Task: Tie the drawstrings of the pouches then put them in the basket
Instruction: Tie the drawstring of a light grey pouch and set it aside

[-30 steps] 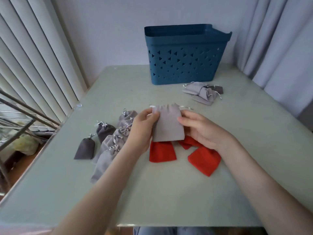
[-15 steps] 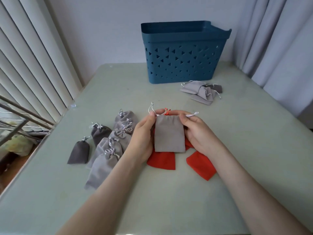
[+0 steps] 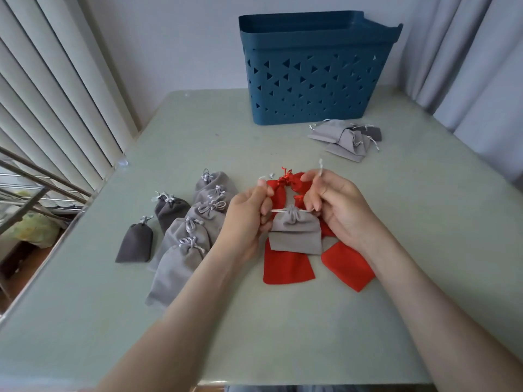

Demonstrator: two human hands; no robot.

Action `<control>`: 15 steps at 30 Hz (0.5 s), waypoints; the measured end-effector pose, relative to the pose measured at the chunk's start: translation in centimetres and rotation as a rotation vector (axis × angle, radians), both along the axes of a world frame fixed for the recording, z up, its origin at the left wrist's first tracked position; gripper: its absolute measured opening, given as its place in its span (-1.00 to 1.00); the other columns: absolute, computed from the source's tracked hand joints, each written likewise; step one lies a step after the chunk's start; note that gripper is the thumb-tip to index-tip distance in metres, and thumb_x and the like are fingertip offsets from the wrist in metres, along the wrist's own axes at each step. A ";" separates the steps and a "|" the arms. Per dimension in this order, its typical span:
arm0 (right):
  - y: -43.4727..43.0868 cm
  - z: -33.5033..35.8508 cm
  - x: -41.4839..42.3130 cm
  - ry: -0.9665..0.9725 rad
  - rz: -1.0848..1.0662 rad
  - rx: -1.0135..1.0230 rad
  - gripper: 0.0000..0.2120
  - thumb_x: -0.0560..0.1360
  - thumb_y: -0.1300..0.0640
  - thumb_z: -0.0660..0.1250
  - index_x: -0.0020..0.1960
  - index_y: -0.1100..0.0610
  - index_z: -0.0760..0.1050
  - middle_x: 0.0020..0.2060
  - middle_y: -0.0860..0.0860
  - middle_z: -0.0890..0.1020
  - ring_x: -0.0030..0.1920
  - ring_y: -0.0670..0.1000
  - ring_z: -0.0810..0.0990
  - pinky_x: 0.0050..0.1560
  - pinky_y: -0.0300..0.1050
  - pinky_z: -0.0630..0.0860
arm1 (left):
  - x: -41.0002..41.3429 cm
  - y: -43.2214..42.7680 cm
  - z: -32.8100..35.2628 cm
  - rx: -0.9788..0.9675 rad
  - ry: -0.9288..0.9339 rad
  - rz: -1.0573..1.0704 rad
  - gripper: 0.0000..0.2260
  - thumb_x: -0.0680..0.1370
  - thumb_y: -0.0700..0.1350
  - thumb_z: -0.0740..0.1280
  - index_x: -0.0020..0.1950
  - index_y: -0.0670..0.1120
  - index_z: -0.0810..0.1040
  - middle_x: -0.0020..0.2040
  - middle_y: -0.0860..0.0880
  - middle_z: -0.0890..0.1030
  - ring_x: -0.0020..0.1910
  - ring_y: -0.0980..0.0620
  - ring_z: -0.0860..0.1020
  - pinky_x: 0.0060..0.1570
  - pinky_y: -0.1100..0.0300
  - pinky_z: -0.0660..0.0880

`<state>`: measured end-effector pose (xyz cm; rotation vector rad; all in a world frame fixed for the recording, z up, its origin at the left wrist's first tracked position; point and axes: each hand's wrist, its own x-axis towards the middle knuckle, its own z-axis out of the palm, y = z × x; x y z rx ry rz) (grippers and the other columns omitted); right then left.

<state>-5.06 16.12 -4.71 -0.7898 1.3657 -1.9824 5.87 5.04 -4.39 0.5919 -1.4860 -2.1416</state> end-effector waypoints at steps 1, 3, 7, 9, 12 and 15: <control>0.0 0.1 0.2 0.061 0.010 0.022 -0.91 0.55 0.19 0.20 -0.08 0.20 0.43 -0.55 -0.04 0.42 -0.46 -0.09 0.38 -0.38 -0.29 0.31 | 0.0 0.2 0.0 -0.049 -0.044 -0.022 -0.72 0.65 -0.07 0.13 -0.22 -0.10 0.43 -0.55 0.10 0.29 -0.59 0.18 0.17 -0.61 0.36 0.09; -0.1 0.3 0.6 0.174 0.017 0.082 -0.91 0.55 0.25 0.24 -0.14 0.18 0.40 -0.54 -0.04 0.46 -0.48 -0.11 0.38 -0.39 -0.31 0.31 | 0.0 0.6 -0.1 -0.169 -0.130 -0.053 -0.70 0.65 -0.08 0.14 -0.26 -0.10 0.46 -0.56 0.12 0.31 -0.59 0.20 0.19 -0.60 0.37 0.14; -0.5 0.3 1.4 0.357 -0.033 0.234 -0.86 0.51 0.28 0.31 -0.21 0.15 0.42 -0.56 -0.05 0.49 -0.49 -0.13 0.40 -0.39 -0.32 0.33 | 0.1 1.0 -0.3 -0.373 -0.199 -0.066 -0.61 0.66 -0.07 0.10 -0.37 -0.05 0.36 -0.53 0.13 0.32 -0.54 0.20 0.23 -0.48 0.29 0.18; -0.6 0.1 1.4 0.402 -0.057 0.288 -0.85 0.50 0.26 0.35 -0.21 0.12 0.44 -0.55 -0.05 0.51 -0.49 -0.12 0.42 -0.36 -0.28 0.36 | 0.2 1.2 0.2 -0.354 -0.202 -0.099 -0.64 0.66 -0.08 0.09 -0.33 -0.05 0.39 -0.53 0.15 0.36 -0.53 0.22 0.28 -0.47 0.33 0.23; -0.6 -0.2 1.4 0.516 -0.087 0.356 -0.86 0.51 0.23 0.34 -0.20 0.12 0.45 -0.42 0.01 0.59 -0.42 -0.08 0.50 -0.27 -0.15 0.44 | 0.5 1.5 0.3 -0.400 -0.200 -0.168 -0.72 0.58 0.06 0.20 -0.26 -0.05 0.42 -0.46 0.18 0.41 -0.44 0.24 0.35 -0.36 0.34 0.29; -0.5 -0.4 1.6 0.675 -0.095 0.386 -0.91 0.50 0.27 0.32 -0.17 0.19 0.45 -0.33 -0.08 0.63 -0.26 -0.10 0.61 -0.17 -0.15 0.50 | 0.5 1.6 -0.2 -0.548 -0.245 -0.135 -0.49 0.41 0.32 0.23 -0.16 -0.17 0.47 -0.29 0.08 0.47 -0.27 0.13 0.41 -0.17 0.08 0.40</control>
